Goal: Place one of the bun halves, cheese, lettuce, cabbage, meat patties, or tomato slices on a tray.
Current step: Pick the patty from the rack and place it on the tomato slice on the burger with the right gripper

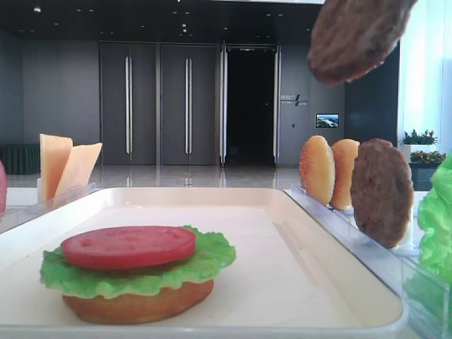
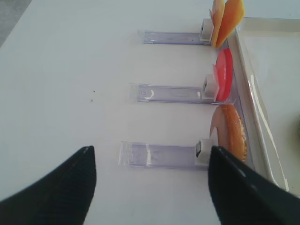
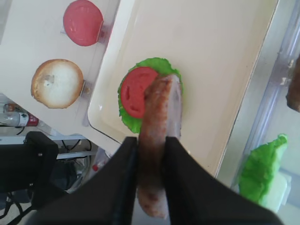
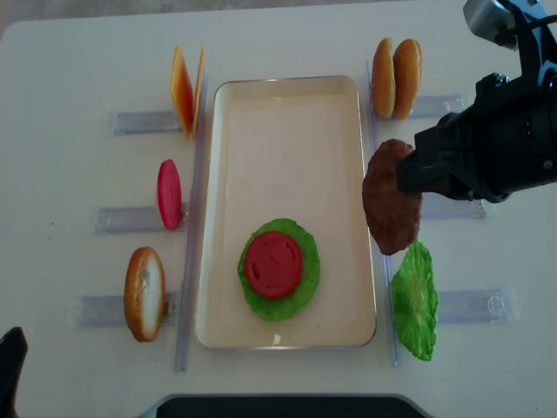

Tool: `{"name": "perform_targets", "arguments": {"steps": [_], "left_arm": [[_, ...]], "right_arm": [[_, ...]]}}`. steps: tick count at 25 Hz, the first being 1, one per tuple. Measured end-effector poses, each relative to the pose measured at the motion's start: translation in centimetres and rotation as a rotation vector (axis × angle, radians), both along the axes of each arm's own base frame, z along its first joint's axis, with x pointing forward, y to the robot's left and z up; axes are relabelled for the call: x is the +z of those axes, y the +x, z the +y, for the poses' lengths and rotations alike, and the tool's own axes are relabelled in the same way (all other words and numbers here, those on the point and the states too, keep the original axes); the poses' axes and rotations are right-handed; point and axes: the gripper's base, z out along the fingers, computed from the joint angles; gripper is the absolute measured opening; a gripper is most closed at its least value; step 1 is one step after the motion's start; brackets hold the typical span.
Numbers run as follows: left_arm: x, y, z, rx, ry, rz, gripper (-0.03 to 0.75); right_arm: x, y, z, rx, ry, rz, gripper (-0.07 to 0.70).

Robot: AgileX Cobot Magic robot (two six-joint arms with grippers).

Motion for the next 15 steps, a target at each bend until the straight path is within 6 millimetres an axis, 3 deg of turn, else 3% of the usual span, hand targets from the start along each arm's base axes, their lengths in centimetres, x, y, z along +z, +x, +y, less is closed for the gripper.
{"name": "perform_targets", "arguments": {"steps": [7, 15], "left_arm": [[0.0, 0.0, 0.0, 0.000, 0.000, 0.000, 0.573], [0.0, 0.0, 0.0, 0.000, 0.000, 0.000, 0.573]], "right_arm": [[-1.0, 0.7, -1.5, -0.026, 0.207, -0.002, 0.156], [-2.0, 0.4, -1.8, -0.004, 0.331, -0.040, 0.156]]}}
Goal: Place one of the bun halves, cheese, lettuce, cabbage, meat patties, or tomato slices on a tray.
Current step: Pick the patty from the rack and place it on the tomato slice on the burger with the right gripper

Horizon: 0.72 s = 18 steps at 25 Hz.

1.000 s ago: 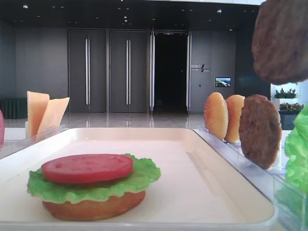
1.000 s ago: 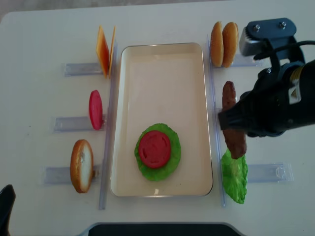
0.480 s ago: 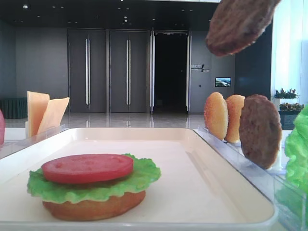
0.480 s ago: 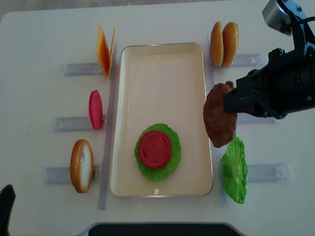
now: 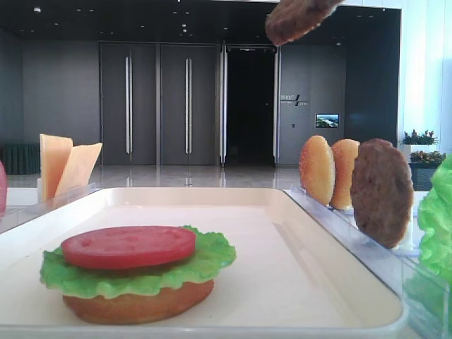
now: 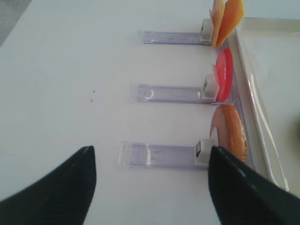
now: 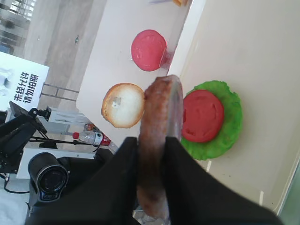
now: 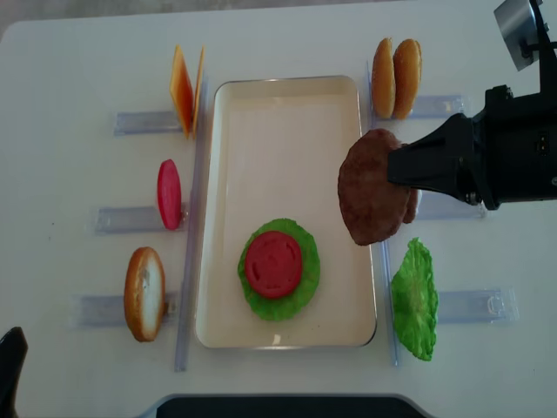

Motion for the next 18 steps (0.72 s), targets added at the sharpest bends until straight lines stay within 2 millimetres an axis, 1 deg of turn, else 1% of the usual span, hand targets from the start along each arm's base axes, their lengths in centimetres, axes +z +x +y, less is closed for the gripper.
{"name": "perform_targets", "arguments": {"steps": [6, 12, 18], "left_arm": [[0.0, 0.0, 0.0, 0.000, 0.000, 0.000, 0.573], [0.0, 0.0, 0.0, 0.000, 0.000, 0.000, 0.573], [0.0, 0.0, 0.0, 0.000, 0.000, 0.000, 0.573]], "right_arm": [[-0.1, 0.2, -1.6, -0.015, 0.040, -0.019, 0.156], [0.4, 0.0, -1.4, 0.027, 0.108, -0.059, 0.156], [0.4, -0.1, -1.3, 0.034, 0.122, -0.059, 0.156]]}}
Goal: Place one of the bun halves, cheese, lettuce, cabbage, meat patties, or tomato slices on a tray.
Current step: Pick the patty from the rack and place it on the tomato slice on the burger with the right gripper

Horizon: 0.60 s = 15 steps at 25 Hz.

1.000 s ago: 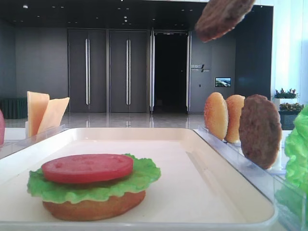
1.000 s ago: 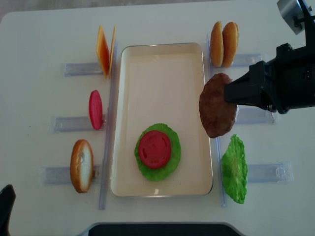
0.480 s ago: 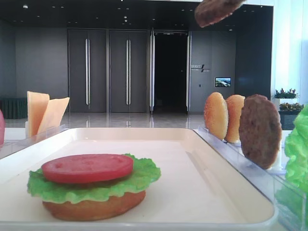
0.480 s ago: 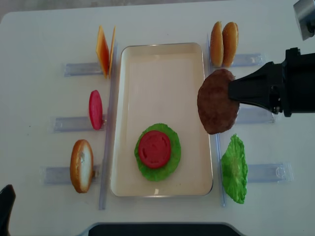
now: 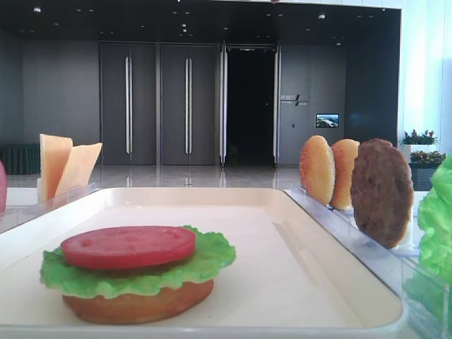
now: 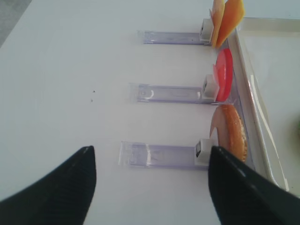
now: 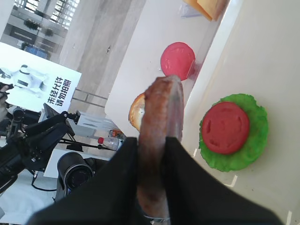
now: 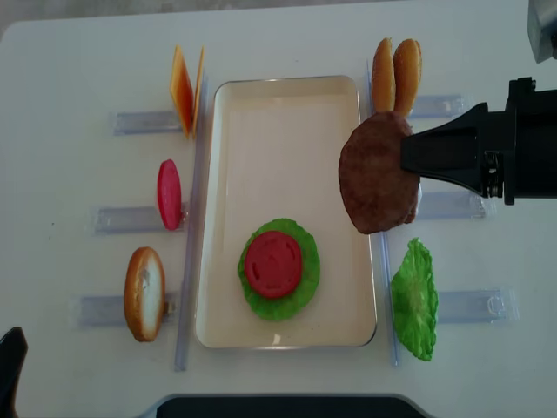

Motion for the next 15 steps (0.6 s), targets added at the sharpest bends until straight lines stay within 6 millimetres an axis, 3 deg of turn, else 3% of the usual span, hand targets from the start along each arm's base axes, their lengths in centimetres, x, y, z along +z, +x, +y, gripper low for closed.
{"name": "perform_targets", "arguments": {"steps": [11, 15], "left_arm": [[0.0, 0.0, 0.0, 0.000, 0.001, 0.000, 0.573], [0.0, 0.0, 0.0, 0.000, 0.001, 0.000, 0.573]], "right_arm": [[-2.0, -0.6, -0.5, -0.019, -0.023, 0.063, 0.156], [-2.2, -0.9, 0.7, 0.014, -0.053, 0.044, 0.156]]}}
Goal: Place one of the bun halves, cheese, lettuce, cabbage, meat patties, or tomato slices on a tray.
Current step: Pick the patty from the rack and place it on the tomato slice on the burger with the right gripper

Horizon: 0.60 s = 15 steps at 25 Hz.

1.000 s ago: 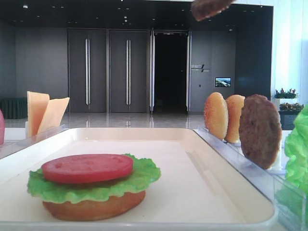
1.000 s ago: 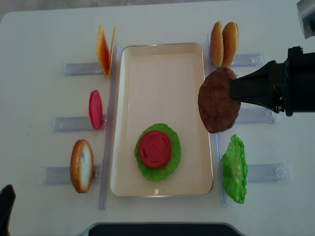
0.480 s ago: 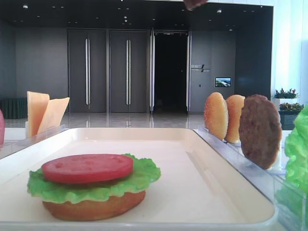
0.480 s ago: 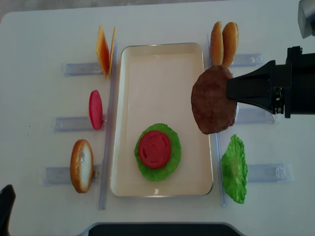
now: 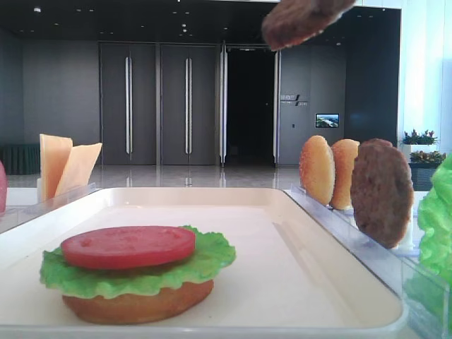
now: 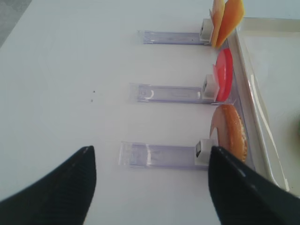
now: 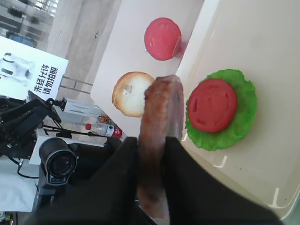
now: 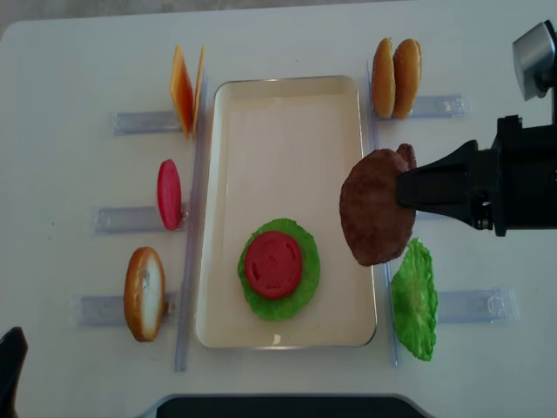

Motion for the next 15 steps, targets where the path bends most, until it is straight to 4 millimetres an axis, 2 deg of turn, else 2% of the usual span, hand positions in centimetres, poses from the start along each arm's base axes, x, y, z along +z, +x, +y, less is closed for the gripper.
{"name": "perform_targets", "arguments": {"steps": [6, 15], "left_arm": [[0.0, 0.0, 0.0, 0.000, 0.000, 0.000, 0.573], [0.0, 0.0, 0.0, 0.000, 0.000, 0.000, 0.573]], "right_arm": [[-1.5, 0.1, 2.4, 0.066, -0.045, 0.024, 0.156], [-2.2, 1.1, 2.8, 0.028, -0.012, 0.049, 0.156]]}}
